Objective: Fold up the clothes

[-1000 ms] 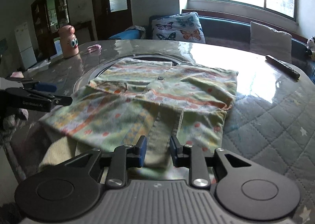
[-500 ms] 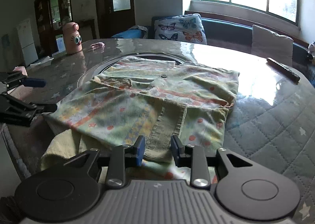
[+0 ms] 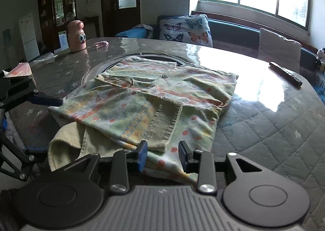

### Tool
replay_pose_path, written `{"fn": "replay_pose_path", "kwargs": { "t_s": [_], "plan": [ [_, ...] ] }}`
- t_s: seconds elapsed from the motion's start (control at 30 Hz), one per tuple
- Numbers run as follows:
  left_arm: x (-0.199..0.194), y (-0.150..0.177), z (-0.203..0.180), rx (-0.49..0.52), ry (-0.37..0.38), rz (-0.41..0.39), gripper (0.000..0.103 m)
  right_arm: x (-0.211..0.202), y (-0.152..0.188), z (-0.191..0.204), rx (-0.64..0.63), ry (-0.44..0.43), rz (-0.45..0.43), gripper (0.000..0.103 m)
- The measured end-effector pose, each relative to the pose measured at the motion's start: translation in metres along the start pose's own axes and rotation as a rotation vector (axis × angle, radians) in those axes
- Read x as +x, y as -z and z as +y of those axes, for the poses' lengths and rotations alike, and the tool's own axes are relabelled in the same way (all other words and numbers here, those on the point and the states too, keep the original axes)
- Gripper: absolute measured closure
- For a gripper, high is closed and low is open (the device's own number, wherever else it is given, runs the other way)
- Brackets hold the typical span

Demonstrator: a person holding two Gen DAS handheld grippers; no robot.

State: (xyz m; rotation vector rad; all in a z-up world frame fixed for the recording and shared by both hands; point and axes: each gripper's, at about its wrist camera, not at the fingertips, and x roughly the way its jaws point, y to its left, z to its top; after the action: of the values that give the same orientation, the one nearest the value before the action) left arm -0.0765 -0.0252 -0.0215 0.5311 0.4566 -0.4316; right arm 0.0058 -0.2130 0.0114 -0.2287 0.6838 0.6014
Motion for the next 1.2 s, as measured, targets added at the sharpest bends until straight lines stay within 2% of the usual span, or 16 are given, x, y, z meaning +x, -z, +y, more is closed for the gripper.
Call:
{"fn": "replay_pose_path", "kwargs": {
  "t_s": [0.07, 0.17, 0.23, 0.3, 0.43, 0.63, 0.73, 0.83, 0.9, 0.97, 1.0, 1.1, 1.2],
  "plan": [
    [0.003, -0.003, 0.000, -0.006, 0.020, -0.014, 0.034, -0.005, 0.003, 0.000, -0.018, 0.004, 0.007, 0.062],
    [0.008, -0.008, 0.000, -0.014, 0.049, -0.036, 0.053, -0.012, 0.007, 0.002, -0.053, -0.001, 0.016, 0.062],
    [0.011, -0.012, 0.000, -0.020, 0.069, -0.050, 0.073, -0.016, 0.010, 0.005, -0.079, -0.005, 0.019, 0.060],
    [0.014, -0.015, 0.000, -0.025, 0.089, -0.065, 0.084, -0.020, 0.012, 0.008, -0.107, -0.013, 0.017, 0.054],
    [0.016, -0.021, 0.007, -0.063, 0.103, -0.075, 0.095, -0.025, 0.014, 0.020, -0.181, -0.042, 0.003, 0.050],
    [0.018, -0.028, 0.026, -0.146, 0.098, -0.072, 0.098, -0.013, 0.007, 0.039, -0.253, -0.077, -0.041, 0.049],
    [0.018, -0.032, 0.035, -0.188, 0.095, -0.070, 0.098, -0.001, -0.001, 0.043, -0.243, -0.090, -0.071, 0.049],
    [0.019, -0.035, 0.045, -0.229, 0.092, -0.068, 0.097, 0.011, -0.009, 0.042, -0.215, -0.108, -0.070, 0.056],
    [0.019, -0.038, 0.051, -0.257, 0.091, -0.067, 0.093, 0.013, -0.014, 0.038, -0.183, -0.120, -0.068, 0.076],
    [0.014, -0.033, 0.052, -0.251, 0.077, -0.064, 0.091, 0.016, -0.019, 0.035, -0.150, -0.133, -0.066, 0.080],
    [0.010, -0.030, 0.051, -0.241, 0.068, -0.062, 0.086, 0.017, -0.021, 0.033, -0.134, -0.139, -0.065, 0.082],
    [-0.001, -0.019, 0.049, -0.210, 0.040, -0.055, 0.055, 0.020, -0.028, 0.027, -0.085, -0.157, -0.062, 0.085],
    [-0.006, -0.007, 0.047, -0.169, 0.003, -0.036, 0.054, 0.020, -0.034, 0.023, -0.058, -0.163, -0.073, 0.087]
  ]
}}
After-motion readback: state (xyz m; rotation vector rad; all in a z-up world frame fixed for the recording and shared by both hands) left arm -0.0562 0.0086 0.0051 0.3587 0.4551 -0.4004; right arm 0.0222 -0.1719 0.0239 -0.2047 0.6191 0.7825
